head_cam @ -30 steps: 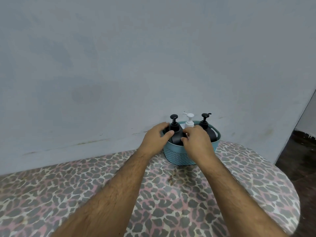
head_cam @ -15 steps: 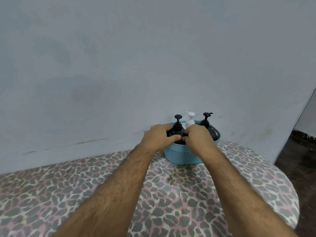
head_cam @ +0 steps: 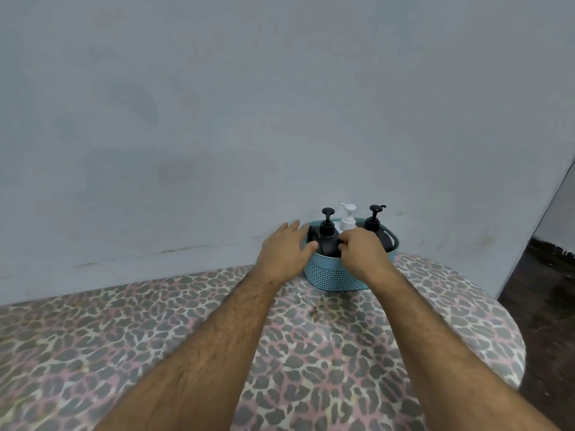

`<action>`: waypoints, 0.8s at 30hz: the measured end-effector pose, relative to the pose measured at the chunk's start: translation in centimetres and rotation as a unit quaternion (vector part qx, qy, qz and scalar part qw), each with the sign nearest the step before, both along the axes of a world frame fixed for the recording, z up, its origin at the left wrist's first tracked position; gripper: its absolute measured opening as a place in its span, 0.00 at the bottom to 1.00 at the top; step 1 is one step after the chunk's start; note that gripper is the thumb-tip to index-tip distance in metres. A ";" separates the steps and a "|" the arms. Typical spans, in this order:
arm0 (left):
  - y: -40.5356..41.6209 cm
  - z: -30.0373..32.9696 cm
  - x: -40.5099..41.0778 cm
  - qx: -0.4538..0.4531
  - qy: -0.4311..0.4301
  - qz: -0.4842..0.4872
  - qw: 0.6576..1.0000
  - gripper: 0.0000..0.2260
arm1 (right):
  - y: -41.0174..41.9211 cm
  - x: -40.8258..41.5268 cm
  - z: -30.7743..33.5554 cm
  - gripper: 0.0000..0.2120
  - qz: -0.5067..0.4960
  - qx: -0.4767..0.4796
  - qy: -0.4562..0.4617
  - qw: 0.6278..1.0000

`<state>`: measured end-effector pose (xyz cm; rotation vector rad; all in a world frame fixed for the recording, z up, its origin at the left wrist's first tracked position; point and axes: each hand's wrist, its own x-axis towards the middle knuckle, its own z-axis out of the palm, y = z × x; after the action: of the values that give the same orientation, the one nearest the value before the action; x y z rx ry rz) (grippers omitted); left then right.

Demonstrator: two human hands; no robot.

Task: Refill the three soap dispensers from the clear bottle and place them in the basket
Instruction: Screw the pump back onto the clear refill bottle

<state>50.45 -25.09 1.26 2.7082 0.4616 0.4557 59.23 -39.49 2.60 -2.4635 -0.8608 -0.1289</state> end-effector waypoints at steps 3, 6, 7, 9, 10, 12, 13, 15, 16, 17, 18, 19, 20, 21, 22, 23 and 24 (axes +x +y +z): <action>0.2 -0.4 -3.8 0.004 -0.012 0.020 1.000 0.28 | -1.1 -1.8 -0.5 0.09 0.012 0.117 -0.039 0.992; 0.2 -0.8 -8.6 -0.005 -0.014 0.039 0.999 0.31 | -2.0 -4.7 -1.0 0.07 0.019 0.194 -0.026 0.980; 0.1 -1.0 -10.5 -0.011 -0.012 0.046 0.999 0.31 | -2.0 -5.8 -1.4 0.07 0.031 0.194 -0.015 0.980; -0.2 -1.5 -14.1 -0.020 -0.010 0.062 0.998 0.31 | -2.0 -7.8 -2.1 0.07 0.051 0.182 -0.001 0.982; -0.4 -1.8 -16.1 -0.022 -0.010 0.071 0.997 0.31 | -1.9 -9.2 -2.3 0.07 0.060 0.176 0.008 0.983; -0.7 -2.4 -19.9 -0.028 -0.014 0.083 0.996 0.32 | -1.6 -11.9 -2.6 0.07 0.080 0.170 0.022 0.982; -0.9 -2.7 -21.9 -0.034 -0.014 0.090 0.995 0.32 | -1.4 -13.4 -2.8 0.07 0.093 0.166 0.026 0.981; -1.5 -3.0 -25.3 -0.047 -0.015 0.106 0.993 0.32 | -0.7 -16.3 -3.0 0.07 0.118 0.158 0.038 0.980; -1.9 -3.1 -26.9 -0.051 -0.018 0.115 0.992 0.32 | -0.4 -17.8 -3.0 0.06 0.131 0.153 0.044 0.979; -2.2 -3.2 -28.6 -0.052 -0.023 0.125 0.991 0.31 | 0.1 -19.3 -3.1 0.07 0.146 0.148 0.048 0.977; -2.6 -3.3 -30.3 -0.054 -0.031 0.135 0.989 0.31 | 0.5 -20.9 -3.1 0.07 0.160 0.144 0.051 0.975; -2.8 -3.4 -31.7 -0.061 -0.042 0.146 0.987 0.30 | 1.0 -22.1 -3.2 0.07 0.175 0.144 0.055 0.972; -3.0 -3.5 -33.3 -0.065 -0.057 0.159 0.983 0.30 | 1.4 -23.7 -3.2 0.07 0.189 0.144 0.060 0.969; -3.2 -3.5 -34.8 -0.066 -0.078 0.173 0.980 0.29 | 1.9 -25.2 -3.3 0.07 0.202 0.145 0.069 0.966; -3.3 -3.5 -36.3 -0.063 -0.100 0.186 0.975 0.27 | 2.3 -26.6 -3.3 0.07 0.216 0.145 0.081 0.962; -3.5 -3.4 -37.7 -0.058 -0.124 0.198 0.971 0.25 | 2.7 -28.0 -3.4 0.07 0.227 0.147 0.095 0.958; -3.5 -3.3 -38.8 -0.053 -0.146 0.211 0.965 0.24 | 3.1 -29.1 -3.4 0.07 0.237 0.147 0.105 0.955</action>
<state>11.67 -28.63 -2.05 2.3788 0.9506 0.8985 30.08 -36.37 -0.75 -1.8974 -1.2109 0.1621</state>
